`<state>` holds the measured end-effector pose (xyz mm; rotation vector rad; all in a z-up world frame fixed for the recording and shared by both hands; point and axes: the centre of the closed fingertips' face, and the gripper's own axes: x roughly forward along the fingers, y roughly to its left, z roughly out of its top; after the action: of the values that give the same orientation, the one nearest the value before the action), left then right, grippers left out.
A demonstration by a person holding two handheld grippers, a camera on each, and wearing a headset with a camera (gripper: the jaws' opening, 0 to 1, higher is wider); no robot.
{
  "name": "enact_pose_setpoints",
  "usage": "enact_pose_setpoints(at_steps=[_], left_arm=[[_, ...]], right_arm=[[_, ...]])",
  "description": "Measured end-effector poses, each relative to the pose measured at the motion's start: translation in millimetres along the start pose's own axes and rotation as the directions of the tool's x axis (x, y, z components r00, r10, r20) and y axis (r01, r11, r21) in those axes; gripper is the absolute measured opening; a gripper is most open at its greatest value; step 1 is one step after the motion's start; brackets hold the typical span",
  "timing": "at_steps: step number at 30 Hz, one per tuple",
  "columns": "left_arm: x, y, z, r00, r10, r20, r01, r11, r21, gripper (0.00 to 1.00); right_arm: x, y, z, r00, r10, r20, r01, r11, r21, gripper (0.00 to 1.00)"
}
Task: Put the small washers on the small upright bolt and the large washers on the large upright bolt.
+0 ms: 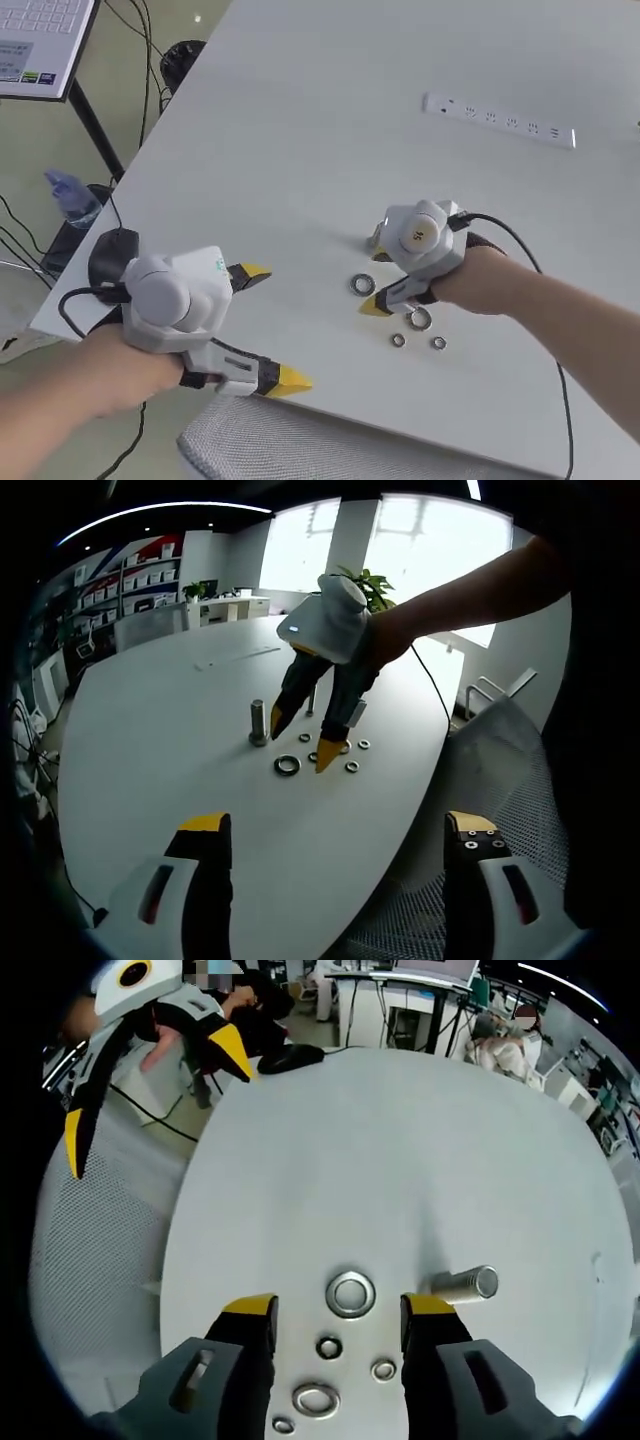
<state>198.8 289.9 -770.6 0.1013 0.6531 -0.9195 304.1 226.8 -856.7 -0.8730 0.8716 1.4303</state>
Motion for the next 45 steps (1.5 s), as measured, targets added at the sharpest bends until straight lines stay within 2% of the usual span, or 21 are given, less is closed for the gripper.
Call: enact_pose_setpoints(at_steps=[7,9,20,27,31,40,45], left_arm=[[-0.3,-0.1,-2.2,1.0000,-0.004,-0.006,0.004,1.000,0.008,0.86],[0.2,-0.4,-3.2,0.9999,-0.005,-0.011,0.005,1.000,0.014,0.86],[1.2,-1.6,-0.4,0.9999,-0.011,0.003,0.011,1.000,0.014,0.86],[-0.6,-0.3,0.1,0.9999,-0.006,0.013,0.006,1.000,0.006,0.86],[-1.2,0.3,-2.5,1.0000,-0.005,0.008,0.005,1.000,0.006,0.85],[-2.4,-1.2,-4.4,1.0000,-0.003,0.005,0.003,1.000,0.007,0.84],[-3.8,-1.3,-4.6,1.0000,-0.003,0.009,0.003,1.000,0.002,0.84]], right_arm=[[10.2,1.4,-3.0,0.9996,0.012,-0.026,-0.012,1.000,-0.023,0.48],[11.3,-0.3,-1.1,0.9997,0.001,-0.026,-0.002,0.999,-0.037,0.47],[17.6,-3.7,-7.4,0.9975,-0.007,-0.071,0.002,0.998,-0.065,0.43],[18.0,-3.1,-8.9,0.9966,-0.011,-0.081,0.005,0.997,-0.077,0.41],[18.5,1.3,-9.5,0.9966,0.008,-0.081,-0.014,0.998,-0.069,0.37],[18.9,-1.4,-8.4,0.9972,0.002,-0.074,-0.005,0.999,-0.044,0.34],[20.5,-4.1,-6.6,0.9955,-0.001,-0.095,-0.003,0.999,-0.043,0.26]])
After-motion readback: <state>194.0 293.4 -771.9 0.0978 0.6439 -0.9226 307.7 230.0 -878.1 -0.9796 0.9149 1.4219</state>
